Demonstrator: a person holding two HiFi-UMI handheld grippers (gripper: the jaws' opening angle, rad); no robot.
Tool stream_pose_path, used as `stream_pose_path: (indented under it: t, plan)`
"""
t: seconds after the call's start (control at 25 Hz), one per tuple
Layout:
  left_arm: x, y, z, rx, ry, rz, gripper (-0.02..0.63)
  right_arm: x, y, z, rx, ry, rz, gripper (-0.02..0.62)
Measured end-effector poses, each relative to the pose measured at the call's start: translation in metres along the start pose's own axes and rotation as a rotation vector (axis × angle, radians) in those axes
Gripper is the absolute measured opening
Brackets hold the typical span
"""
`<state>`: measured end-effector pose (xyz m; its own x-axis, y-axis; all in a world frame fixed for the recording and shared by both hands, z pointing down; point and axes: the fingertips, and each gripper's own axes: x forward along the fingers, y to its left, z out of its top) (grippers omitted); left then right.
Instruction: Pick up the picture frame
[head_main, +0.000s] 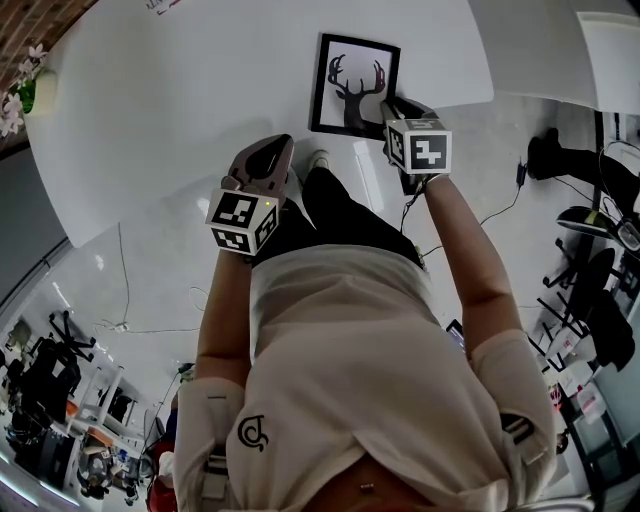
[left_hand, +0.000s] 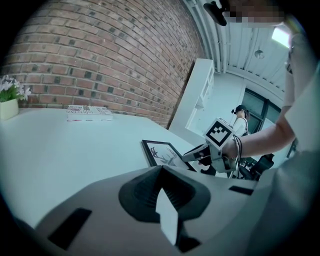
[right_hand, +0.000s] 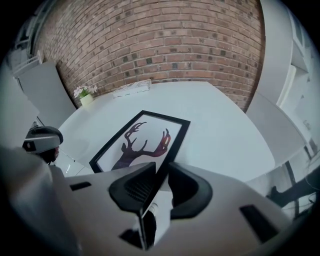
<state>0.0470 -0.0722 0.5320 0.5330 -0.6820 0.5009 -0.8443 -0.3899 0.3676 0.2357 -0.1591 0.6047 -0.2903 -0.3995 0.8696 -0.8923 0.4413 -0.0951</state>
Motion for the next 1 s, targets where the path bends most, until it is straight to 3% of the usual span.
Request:
stream_pose_path:
  t: [0.36,0.48,0.6,0.8,0.84,0.92,1.0]
  plan:
    - [0.008,-0.006,-0.03,-0.023,0.059,-0.032,0.012,-0.005,0.002,-0.007,-0.014,0.006,0.039,0.066]
    - [0.014,-0.008,-0.036,-0.024,0.078,-0.049,0.012,-0.009,-0.002,-0.008,-0.02,-0.011,0.026,0.005]
    - [0.02,-0.01,-0.043,-0.035,0.1,-0.065,0.012,-0.008,-0.002,-0.01,-0.025,-0.006,0.006,0.005]
    - [0.029,-0.017,-0.041,-0.052,0.104,-0.077,0.012,-0.01,-0.001,0.007,0.061,-0.046,0.001,0.008]
    - [0.03,-0.017,-0.04,-0.049,0.102,-0.079,0.012,-0.009,0.0,0.008,0.078,-0.048,0.007,0.027]
    - [0.032,-0.014,-0.038,-0.043,0.1,-0.079,0.012,-0.004,0.002,0.005,0.087,-0.028,0.016,0.127]
    - [0.033,-0.012,-0.036,-0.041,0.096,-0.076,0.012,0.0,0.004,0.0,0.075,-0.002,0.015,0.117]
